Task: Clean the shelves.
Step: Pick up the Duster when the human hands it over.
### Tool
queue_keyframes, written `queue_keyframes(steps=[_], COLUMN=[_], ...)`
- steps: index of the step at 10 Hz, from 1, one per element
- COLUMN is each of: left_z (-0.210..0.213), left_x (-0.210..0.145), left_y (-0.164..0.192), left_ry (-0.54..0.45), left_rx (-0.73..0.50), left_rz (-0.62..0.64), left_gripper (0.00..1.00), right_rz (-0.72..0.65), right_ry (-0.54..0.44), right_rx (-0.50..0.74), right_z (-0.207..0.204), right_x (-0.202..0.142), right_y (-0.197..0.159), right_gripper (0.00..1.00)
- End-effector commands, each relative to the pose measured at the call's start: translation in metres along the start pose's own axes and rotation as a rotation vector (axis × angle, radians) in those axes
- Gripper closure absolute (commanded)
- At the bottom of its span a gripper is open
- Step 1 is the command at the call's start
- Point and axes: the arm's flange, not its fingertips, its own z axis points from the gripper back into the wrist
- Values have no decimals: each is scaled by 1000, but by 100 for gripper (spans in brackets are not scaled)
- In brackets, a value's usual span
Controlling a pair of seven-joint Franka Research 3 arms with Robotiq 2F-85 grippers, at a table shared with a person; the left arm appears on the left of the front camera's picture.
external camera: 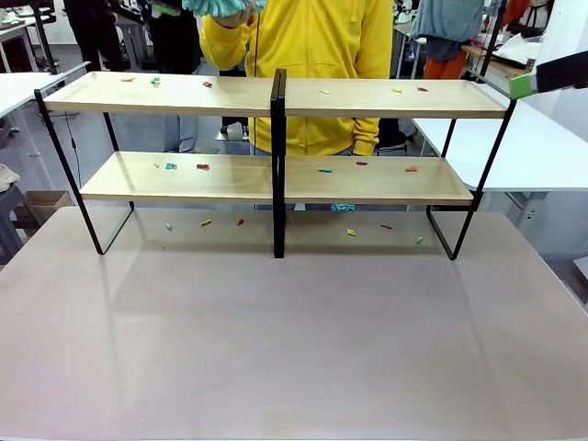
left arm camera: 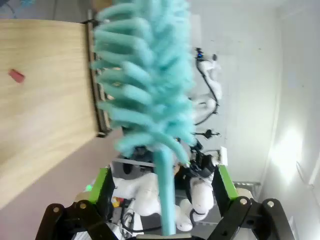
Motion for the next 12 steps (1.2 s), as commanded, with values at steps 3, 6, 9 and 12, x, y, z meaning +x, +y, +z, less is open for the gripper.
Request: queue_keyframes(steps=[3, 6, 9, 12], left_z=[-13, -13, -13, -12], left_x=[-10, -12, -12, -13], left_y=[3, 5, 5, 3], left_ry=[11, 20, 14, 7], left_rx=[55, 43, 33, 22], left_rz=[0, -22, -43, -74], left_gripper=[0, 59, 100, 97], right_rz=[3, 3, 3, 3], right_ry=[2, 2, 2, 2], right_rx=[9, 9, 9, 9], right_z=[0, 0, 0, 0], right_x=[0, 0, 0, 0], right_y=[-1, -1, -1, -1], right_gripper=[0, 0, 0, 0])
